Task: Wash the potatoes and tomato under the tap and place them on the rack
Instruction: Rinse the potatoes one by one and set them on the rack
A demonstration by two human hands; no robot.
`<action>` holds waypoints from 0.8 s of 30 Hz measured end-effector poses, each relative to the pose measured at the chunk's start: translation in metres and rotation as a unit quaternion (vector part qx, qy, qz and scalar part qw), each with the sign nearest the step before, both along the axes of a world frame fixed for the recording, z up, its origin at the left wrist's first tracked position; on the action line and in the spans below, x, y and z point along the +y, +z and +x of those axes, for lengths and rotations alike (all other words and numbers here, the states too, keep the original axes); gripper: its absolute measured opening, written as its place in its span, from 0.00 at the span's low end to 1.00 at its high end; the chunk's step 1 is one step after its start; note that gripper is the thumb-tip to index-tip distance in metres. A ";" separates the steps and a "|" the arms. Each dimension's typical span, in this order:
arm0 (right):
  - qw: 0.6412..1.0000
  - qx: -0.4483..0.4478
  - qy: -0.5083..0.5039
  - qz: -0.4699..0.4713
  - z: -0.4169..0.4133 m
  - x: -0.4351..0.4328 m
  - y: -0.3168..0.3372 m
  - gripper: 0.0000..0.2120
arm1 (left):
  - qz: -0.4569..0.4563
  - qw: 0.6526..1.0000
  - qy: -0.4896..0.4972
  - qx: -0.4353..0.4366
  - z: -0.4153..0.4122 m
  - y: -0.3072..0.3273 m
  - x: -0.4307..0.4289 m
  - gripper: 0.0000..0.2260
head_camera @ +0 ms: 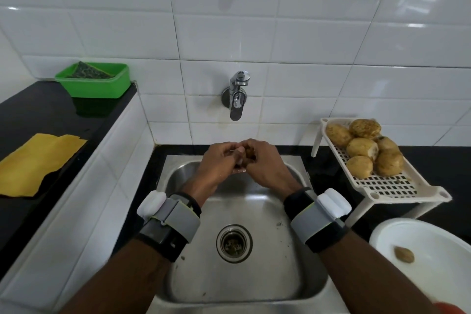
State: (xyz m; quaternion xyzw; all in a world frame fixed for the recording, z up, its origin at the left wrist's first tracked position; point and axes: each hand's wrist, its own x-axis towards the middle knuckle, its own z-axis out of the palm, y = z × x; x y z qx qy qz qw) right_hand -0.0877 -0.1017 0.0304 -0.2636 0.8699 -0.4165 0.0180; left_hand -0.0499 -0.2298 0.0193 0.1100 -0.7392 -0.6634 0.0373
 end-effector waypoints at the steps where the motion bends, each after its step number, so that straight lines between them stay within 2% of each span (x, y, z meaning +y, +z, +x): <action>1: 1.000 -0.007 0.000 -0.006 0.003 0.001 -0.004 0.14 | -0.003 1.000 0.005 -0.009 0.002 -0.005 0.001 0.09; 3: 0.999 -0.044 0.013 0.014 0.008 0.005 -0.024 0.14 | 0.010 0.998 0.019 -0.053 0.009 -0.024 0.005 0.09; 6: 0.985 -0.140 0.041 0.097 0.021 0.012 -0.049 0.16 | 0.050 0.987 0.022 -0.149 0.026 -0.057 0.016 0.08; 7: 0.984 -0.142 0.031 0.104 0.023 0.019 -0.050 0.17 | 0.062 0.985 0.019 -0.161 0.024 -0.062 0.024 0.09; 10: 0.991 -0.120 -0.019 0.052 0.019 0.031 -0.042 0.21 | 0.078 0.989 0.026 -0.123 0.012 -0.053 0.038 0.08; 14: 0.991 -0.076 -0.110 0.017 0.008 0.064 -0.014 0.21 | 0.102 0.991 -0.016 -0.083 -0.011 -0.027 0.073 0.09; 19: 0.982 0.016 -0.179 0.062 -0.007 0.144 0.009 0.23 | 0.105 0.989 -0.052 -0.093 -0.022 -0.024 0.117 0.11; 24: 0.958 0.009 -0.277 0.080 -0.016 0.235 0.027 0.25 | 0.109 0.989 -0.078 -0.069 -0.023 -0.016 0.155 0.08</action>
